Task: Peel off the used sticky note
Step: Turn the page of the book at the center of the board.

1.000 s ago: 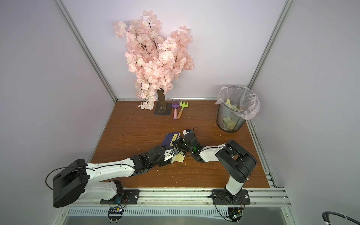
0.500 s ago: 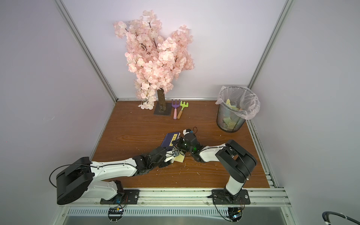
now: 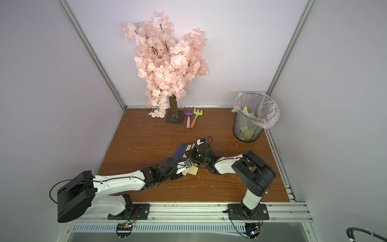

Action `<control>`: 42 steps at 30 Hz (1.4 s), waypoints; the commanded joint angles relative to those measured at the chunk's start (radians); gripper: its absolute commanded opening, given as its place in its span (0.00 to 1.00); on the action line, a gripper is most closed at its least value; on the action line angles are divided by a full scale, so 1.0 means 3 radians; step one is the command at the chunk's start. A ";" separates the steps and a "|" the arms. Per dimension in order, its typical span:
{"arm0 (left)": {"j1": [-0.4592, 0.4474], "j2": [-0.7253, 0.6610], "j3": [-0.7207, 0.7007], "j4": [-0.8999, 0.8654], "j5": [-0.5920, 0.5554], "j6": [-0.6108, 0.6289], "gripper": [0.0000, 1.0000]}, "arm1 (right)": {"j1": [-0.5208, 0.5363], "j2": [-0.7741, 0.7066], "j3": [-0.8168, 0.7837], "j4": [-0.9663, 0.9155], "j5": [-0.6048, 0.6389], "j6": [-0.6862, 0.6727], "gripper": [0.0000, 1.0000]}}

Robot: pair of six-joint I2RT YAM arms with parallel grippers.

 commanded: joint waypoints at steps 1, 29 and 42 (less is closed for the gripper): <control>0.0072 0.0034 0.0051 -0.0058 0.0112 -0.0167 0.02 | -0.0002 -0.0100 0.0045 -0.0094 0.0036 -0.0152 0.24; 0.1325 0.0018 0.0490 -0.0712 0.2111 -0.0869 0.02 | 0.0040 -0.0157 -0.0240 0.0327 0.0154 -0.0270 0.11; 0.1587 -0.0116 0.0429 -0.0627 0.2256 -0.0979 0.02 | 0.0141 0.0574 -0.0082 0.0562 0.0271 -0.0120 0.05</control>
